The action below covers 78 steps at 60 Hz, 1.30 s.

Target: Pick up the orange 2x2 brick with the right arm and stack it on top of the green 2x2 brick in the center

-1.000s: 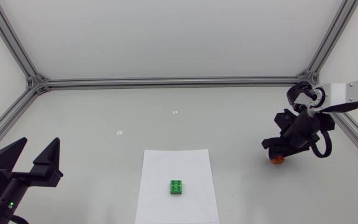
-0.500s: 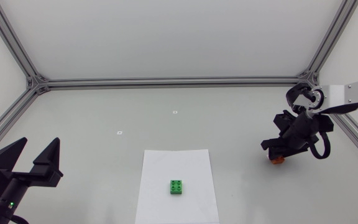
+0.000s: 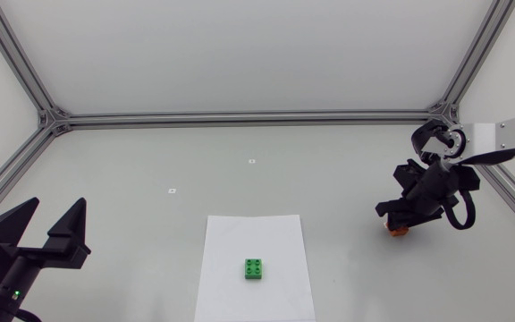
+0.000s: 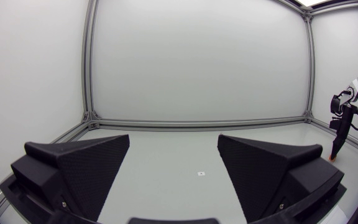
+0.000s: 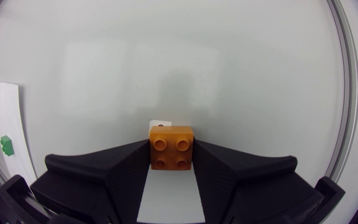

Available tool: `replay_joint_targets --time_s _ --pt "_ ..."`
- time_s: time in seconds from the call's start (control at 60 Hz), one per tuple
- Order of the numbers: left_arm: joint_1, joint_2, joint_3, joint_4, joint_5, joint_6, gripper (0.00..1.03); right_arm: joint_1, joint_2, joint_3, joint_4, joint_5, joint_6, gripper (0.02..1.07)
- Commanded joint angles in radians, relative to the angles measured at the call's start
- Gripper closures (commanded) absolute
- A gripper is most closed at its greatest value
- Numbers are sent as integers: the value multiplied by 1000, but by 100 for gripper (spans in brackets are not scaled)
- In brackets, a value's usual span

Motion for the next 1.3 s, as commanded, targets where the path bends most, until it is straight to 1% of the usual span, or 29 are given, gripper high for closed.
replay_joint_targets --time_s 0.0,0.033,0.067,0.117,0.167,0.317,0.6,0.683,0.7,0.717,0.767,0.983,1.183,1.283 --pt "2 -8 -41 -14 4 13 4 -8 3 -18 -7 7 7 64" --pt "2 -8 -41 -15 4 12 4 -9 3 -18 -7 7 7 64" --pt "2 -8 -41 -14 4 13 4 -9 1 -18 -5 5 5 67" --pt "2 -8 -41 -15 4 13 4 -11 0 -20 -5 4 4 68" --pt "2 -8 -41 -15 4 13 4 -11 -7 -23 -5 1 -1 71" --pt "2 -8 -41 -14 6 13 4 0 -54 -35 -28 -1 -22 71" --pt "2 -8 -41 -14 4 13 4 109 -209 -64 -91 -4 -71 79" --pt "2 -8 -41 -15 4 13 4 144 -250 -73 -96 -18 -82 85" --pt "2 -8 -41 -14 4 13 4 147 -255 -73 -96 -21 -87 87" --pt "2 -8 -41 -14 4 13 4 156 -267 -73 -96 -28 -96 91" --pt "2 -8 -41 -14 4 13 4 175 -295 -76 -94 -30 -101 93" --pt "2 -8 -41 -15 4 13 4 344 -381 -104 -106 8 -153 93" --pt "2 -8 -41 -15 4 13 4 495 -393 -95 -142 19 -153 93" --pt "2 -8 -41 -14 4 13 4 568 -392 -73 -143 38 -213 93"
